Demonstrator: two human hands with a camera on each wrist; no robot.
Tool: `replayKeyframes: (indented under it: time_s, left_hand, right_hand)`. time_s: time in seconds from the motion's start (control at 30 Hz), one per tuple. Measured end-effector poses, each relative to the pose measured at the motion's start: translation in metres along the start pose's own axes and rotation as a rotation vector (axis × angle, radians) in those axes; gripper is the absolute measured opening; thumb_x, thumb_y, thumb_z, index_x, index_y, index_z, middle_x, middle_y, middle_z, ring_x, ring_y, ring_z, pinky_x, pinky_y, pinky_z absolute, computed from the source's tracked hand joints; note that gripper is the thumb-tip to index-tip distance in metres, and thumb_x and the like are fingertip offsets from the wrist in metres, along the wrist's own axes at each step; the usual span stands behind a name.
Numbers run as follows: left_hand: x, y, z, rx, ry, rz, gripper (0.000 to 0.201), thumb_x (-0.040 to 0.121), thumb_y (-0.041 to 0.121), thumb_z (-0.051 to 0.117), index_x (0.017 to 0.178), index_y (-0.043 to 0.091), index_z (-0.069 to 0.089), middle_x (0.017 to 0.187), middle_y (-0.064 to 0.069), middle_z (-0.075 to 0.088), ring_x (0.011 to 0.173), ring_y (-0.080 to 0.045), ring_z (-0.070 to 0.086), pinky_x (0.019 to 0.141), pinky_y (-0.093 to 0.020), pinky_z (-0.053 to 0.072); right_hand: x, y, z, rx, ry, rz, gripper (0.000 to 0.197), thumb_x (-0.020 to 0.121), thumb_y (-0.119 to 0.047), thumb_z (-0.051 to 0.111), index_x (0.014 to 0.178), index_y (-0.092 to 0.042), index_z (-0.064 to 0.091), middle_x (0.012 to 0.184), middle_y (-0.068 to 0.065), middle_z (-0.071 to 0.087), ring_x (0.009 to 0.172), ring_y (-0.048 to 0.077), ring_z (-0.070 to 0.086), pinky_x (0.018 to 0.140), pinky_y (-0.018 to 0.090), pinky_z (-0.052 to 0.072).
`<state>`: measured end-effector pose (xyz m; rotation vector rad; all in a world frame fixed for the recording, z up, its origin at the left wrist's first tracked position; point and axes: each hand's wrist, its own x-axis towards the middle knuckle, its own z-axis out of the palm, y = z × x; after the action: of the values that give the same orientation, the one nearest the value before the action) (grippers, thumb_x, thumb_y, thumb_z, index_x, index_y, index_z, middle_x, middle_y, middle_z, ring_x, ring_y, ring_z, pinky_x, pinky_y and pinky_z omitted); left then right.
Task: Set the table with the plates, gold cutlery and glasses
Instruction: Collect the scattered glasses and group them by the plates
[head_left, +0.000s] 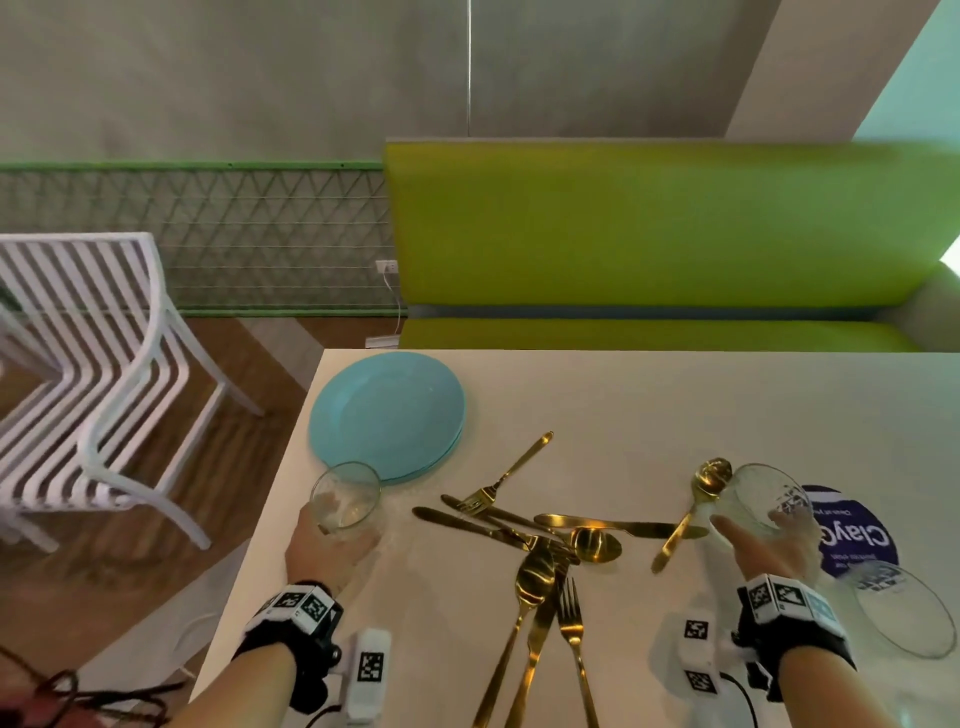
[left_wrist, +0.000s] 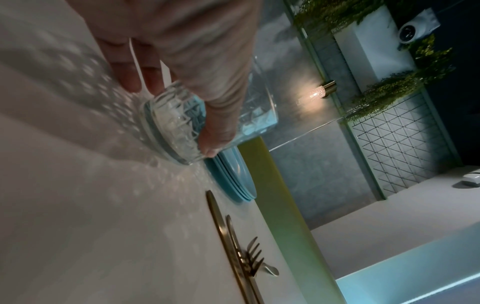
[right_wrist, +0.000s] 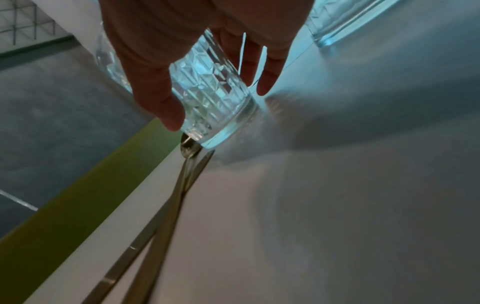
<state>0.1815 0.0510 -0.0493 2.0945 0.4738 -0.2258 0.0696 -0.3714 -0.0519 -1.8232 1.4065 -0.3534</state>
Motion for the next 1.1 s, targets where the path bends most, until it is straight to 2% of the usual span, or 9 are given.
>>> replayKeyframes:
  time_s: [0.1, 0.27, 0.37, 0.43, 0.5, 0.57, 0.7, 0.9, 1.1]
  left_hand:
    - [0.000, -0.003, -0.007, 0.008, -0.002, -0.003, 0.078, 0.071, 0.015, 0.081, 0.139, 0.012, 0.041, 0.139, -0.013, 0.050, 0.126, -0.032, 0.049, 0.105, -0.038, 0.035]
    - [0.005, -0.007, -0.022, -0.002, -0.023, 0.003, 0.079, 0.071, 0.014, 0.080, 0.139, 0.012, 0.040, 0.140, -0.013, 0.049, 0.128, -0.032, 0.047, 0.106, -0.036, 0.034]
    - [0.005, -0.010, -0.032, -0.039, -0.055, -0.004, 0.091, 0.059, 0.021, 0.086, 0.138, 0.012, 0.042, 0.139, -0.012, 0.050, 0.127, -0.030, 0.049, 0.106, -0.037, 0.036]
    - [0.005, -0.011, -0.036, -0.080, -0.069, -0.003, 0.100, 0.046, 0.031, 0.078, 0.137, 0.012, 0.042, 0.137, -0.013, 0.052, 0.125, -0.030, 0.050, 0.105, -0.037, 0.038]
    - [0.009, -0.013, -0.040, -0.086, -0.077, 0.011, 0.100, 0.045, 0.031, 0.078, 0.137, 0.011, 0.043, 0.135, -0.014, 0.053, 0.123, -0.030, 0.052, 0.102, -0.037, 0.040]
    - [0.013, -0.016, -0.042, -0.046, -0.087, 0.027, 0.091, 0.055, 0.022, 0.087, 0.135, 0.011, 0.044, 0.134, -0.013, 0.054, 0.122, -0.030, 0.052, 0.101, -0.037, 0.041]
    - [0.022, -0.023, -0.041, -0.003, -0.086, 0.047, 0.079, 0.062, 0.014, 0.085, 0.132, 0.010, 0.047, 0.133, -0.012, 0.055, 0.121, -0.028, 0.053, 0.100, -0.034, 0.041]
    - [0.027, -0.025, -0.041, 0.048, -0.087, 0.107, 0.077, 0.062, 0.020, 0.083, 0.129, 0.008, 0.047, 0.129, -0.011, 0.056, 0.121, -0.028, 0.054, 0.095, -0.029, 0.042]
    - [0.036, -0.029, -0.042, -0.021, -0.044, 0.089, 0.081, 0.060, 0.020, 0.085, 0.130, 0.008, 0.046, 0.132, -0.012, 0.054, 0.123, -0.029, 0.052, 0.105, -0.041, 0.043]
  right_hand:
    - [-0.007, -0.007, -0.005, 0.054, 0.019, 0.006, 0.080, 0.067, -0.024, 0.082, 0.134, -0.016, 0.039, 0.132, 0.013, 0.051, 0.126, 0.036, 0.043, 0.105, 0.049, 0.036]
    - [-0.046, -0.045, -0.003, 0.095, 0.013, -0.204, 0.079, 0.062, -0.022, 0.085, 0.130, -0.017, 0.044, 0.127, 0.011, 0.055, 0.124, 0.033, 0.044, 0.103, 0.045, 0.035]
    - [-0.093, -0.071, 0.019, 0.142, -0.137, -0.340, 0.081, 0.060, -0.017, 0.086, 0.129, -0.021, 0.044, 0.122, 0.002, 0.057, 0.119, 0.028, 0.049, 0.102, 0.048, 0.039]
    - [-0.130, -0.082, 0.044, 0.165, -0.248, -0.392, 0.081, 0.058, -0.015, 0.087, 0.128, -0.020, 0.046, 0.113, -0.003, 0.056, 0.113, 0.022, 0.051, 0.098, 0.046, 0.042]
    - [-0.168, -0.086, 0.071, 0.190, -0.354, -0.374, 0.082, 0.057, -0.013, 0.088, 0.127, -0.018, 0.047, 0.112, -0.002, 0.057, 0.109, 0.019, 0.053, 0.093, 0.034, 0.043]
    - [-0.201, -0.087, 0.097, 0.181, -0.467, -0.344, 0.083, 0.057, -0.012, 0.088, 0.129, -0.017, 0.048, 0.116, 0.001, 0.059, 0.105, 0.017, 0.055, 0.087, 0.024, 0.040]
    - [-0.247, -0.086, 0.136, 0.044, -0.643, -0.320, 0.080, 0.060, -0.019, 0.086, 0.130, -0.015, 0.046, 0.124, -0.001, 0.058, 0.114, 0.017, 0.054, 0.089, 0.019, 0.037]
    - [-0.266, -0.078, 0.176, -0.017, -0.665, -0.306, 0.081, 0.056, -0.022, 0.087, 0.127, -0.017, 0.047, 0.123, -0.001, 0.059, 0.117, 0.017, 0.054, 0.096, 0.023, 0.041]
    - [-0.269, -0.085, 0.196, -0.041, -0.628, -0.354, 0.085, 0.056, -0.016, 0.085, 0.131, -0.017, 0.044, 0.128, 0.003, 0.056, 0.123, 0.022, 0.049, 0.100, 0.028, 0.041]
